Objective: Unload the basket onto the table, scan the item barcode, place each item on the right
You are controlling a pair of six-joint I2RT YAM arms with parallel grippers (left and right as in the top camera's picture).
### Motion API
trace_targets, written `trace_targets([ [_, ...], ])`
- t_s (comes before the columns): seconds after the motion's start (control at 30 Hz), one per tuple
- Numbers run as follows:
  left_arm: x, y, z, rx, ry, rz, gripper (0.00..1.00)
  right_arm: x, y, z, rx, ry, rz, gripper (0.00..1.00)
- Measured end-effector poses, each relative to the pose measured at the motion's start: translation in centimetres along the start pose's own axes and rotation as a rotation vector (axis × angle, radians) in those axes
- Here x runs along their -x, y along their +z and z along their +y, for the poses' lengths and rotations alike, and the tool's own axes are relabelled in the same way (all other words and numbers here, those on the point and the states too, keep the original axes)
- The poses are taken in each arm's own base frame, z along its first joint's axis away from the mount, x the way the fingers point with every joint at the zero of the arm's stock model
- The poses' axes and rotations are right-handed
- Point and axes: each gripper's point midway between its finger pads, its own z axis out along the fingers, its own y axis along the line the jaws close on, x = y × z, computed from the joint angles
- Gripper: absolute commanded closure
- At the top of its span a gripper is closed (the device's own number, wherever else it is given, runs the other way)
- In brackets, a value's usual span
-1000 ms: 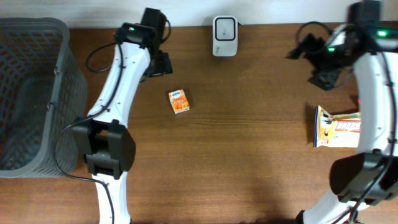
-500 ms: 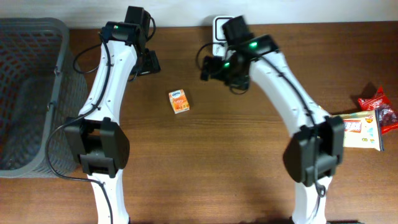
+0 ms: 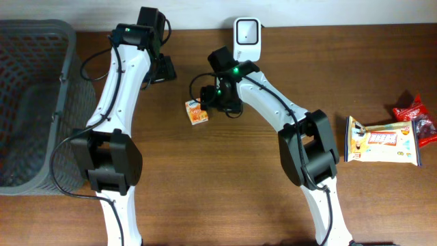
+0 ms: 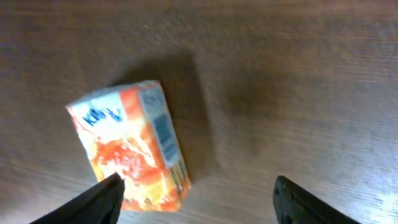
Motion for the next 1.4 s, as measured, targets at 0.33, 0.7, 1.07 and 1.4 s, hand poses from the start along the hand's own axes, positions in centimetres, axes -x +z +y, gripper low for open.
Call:
trace_targets([
  [0.33,0.0,0.0,0.0,0.0,0.0,0.0,0.01,0.3,2.5,0.9,0.057,-0.076,-0.064,0.45],
  [0.7,0.0,0.0,0.0,0.0,0.0,0.0,0.01,-0.7,3.6,2.7,0.116,-0.189,-0.076,0.96],
  [1.07,0.0,0.0,0.0,0.0,0.0,0.0,0.01,-3.2,1.2,-0.5,-0.07,-0.149,0.034,0.96],
  [1.4,0.0,0.0,0.0,0.0,0.0,0.0,0.01,-1.7,-7.1,-9.8,-0.707,-0.214,-0.036,0.96],
])
